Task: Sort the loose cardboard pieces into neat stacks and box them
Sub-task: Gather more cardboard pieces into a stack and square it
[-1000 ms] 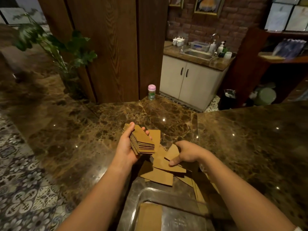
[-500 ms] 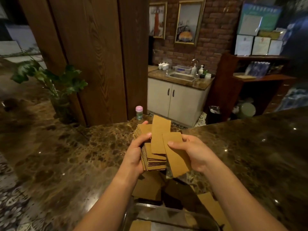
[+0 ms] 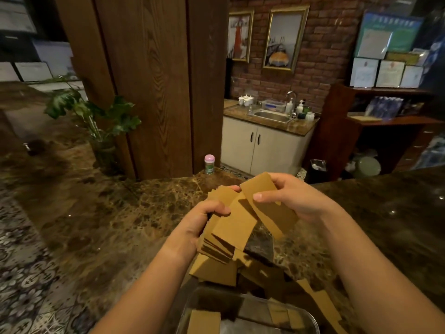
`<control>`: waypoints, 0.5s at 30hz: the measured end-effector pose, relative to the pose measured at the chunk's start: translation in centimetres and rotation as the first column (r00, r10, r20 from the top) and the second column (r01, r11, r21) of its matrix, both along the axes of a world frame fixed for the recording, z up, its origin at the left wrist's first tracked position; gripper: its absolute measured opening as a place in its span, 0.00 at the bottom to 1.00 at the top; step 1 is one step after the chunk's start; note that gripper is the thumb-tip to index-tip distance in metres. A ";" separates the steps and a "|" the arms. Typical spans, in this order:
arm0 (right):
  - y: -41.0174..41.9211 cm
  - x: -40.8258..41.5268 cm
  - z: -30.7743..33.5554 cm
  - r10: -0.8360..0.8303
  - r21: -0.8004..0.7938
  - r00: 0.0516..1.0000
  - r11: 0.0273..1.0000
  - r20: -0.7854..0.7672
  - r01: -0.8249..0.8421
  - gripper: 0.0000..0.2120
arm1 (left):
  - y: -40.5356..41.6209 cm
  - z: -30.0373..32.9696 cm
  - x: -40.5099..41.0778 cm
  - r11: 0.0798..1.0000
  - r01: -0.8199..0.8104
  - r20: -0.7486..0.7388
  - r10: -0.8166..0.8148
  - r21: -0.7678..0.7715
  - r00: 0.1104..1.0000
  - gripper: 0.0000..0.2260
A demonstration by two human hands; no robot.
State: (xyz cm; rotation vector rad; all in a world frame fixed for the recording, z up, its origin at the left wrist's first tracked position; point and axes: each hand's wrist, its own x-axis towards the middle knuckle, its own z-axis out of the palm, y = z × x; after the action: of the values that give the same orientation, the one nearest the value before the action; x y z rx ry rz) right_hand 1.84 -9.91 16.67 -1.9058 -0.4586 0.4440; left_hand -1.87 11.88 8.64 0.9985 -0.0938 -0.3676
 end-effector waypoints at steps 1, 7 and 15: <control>0.4 0.2 -0.1 -0.005 -0.040 1.000 0.999 0.000 0.005 0.12 | -0.1 0.1 -0.1 1.000 0.002 0.003 -0.002 0.009 1.000 0.22; 1.0 -0.1 -1.8 -0.303 0.177 0.953 0.937 -0.018 0.301 0.09 | 0.1 -0.4 0.1 0.924 -0.257 -0.147 0.223 -0.284 0.964 0.17; 3.1 -4.0 -4.4 -0.607 0.458 0.775 0.748 0.177 0.480 0.07 | -0.5 -1.5 0.6 0.812 -0.439 -0.171 0.405 -0.384 0.898 0.22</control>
State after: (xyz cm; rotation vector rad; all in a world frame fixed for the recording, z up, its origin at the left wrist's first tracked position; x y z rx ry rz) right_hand -2.20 -6.83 12.28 -1.6136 -0.1429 -0.3418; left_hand -1.25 11.42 7.19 0.5542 0.1240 0.0295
